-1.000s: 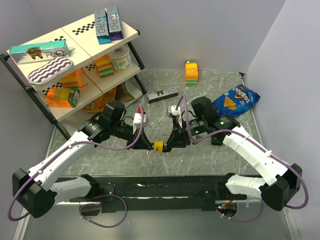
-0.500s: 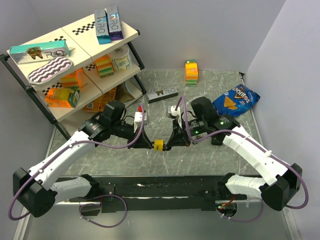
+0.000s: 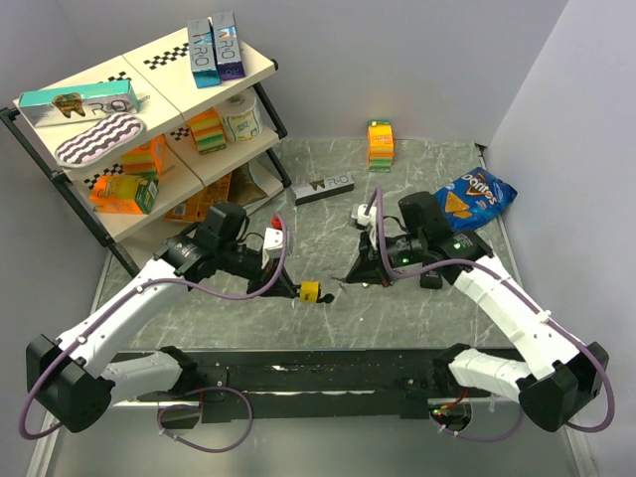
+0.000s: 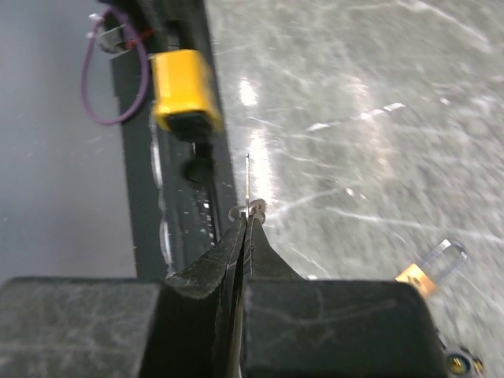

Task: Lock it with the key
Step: Lock the lock, then place the key at the center of the board.

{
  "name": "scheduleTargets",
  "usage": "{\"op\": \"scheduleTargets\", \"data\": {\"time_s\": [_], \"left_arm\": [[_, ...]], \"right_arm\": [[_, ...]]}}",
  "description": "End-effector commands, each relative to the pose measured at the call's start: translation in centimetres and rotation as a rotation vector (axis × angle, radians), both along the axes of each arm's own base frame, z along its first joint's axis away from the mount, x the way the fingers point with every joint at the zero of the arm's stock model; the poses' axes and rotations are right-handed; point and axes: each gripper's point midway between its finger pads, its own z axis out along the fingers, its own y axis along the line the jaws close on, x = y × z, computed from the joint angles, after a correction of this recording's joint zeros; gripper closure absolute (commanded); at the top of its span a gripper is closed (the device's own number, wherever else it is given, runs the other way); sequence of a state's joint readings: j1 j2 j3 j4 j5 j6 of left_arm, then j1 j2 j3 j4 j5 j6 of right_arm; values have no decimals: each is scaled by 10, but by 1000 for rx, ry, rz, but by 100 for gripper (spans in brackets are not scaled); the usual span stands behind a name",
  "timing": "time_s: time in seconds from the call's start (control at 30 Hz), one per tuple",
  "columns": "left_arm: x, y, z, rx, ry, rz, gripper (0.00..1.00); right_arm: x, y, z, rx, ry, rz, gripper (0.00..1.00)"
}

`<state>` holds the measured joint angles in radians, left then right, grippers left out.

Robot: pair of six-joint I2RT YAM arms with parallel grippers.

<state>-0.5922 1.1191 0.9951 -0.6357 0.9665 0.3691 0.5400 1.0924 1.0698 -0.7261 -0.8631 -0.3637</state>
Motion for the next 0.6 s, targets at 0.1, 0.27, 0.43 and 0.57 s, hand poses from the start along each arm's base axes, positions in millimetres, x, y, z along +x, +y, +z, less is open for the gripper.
{"op": "scheduleTargets", "data": {"time_s": [0.1,0.27,0.43,0.57], "left_arm": [[4,12,-1,-33,-24,-14,99],[22,19,1,-66,51,76,99],[34,24,2,-90,63,152,99],[37,27,-5,-92,80,186,99]], "right_arm": [[19,-15,-6,8,10,-83,100],[29,-15,-53,-59,163,-177,100],[39,-6,-88,-64,256,-257,100],[44,4,-113,-89,324,-282,100]]}}
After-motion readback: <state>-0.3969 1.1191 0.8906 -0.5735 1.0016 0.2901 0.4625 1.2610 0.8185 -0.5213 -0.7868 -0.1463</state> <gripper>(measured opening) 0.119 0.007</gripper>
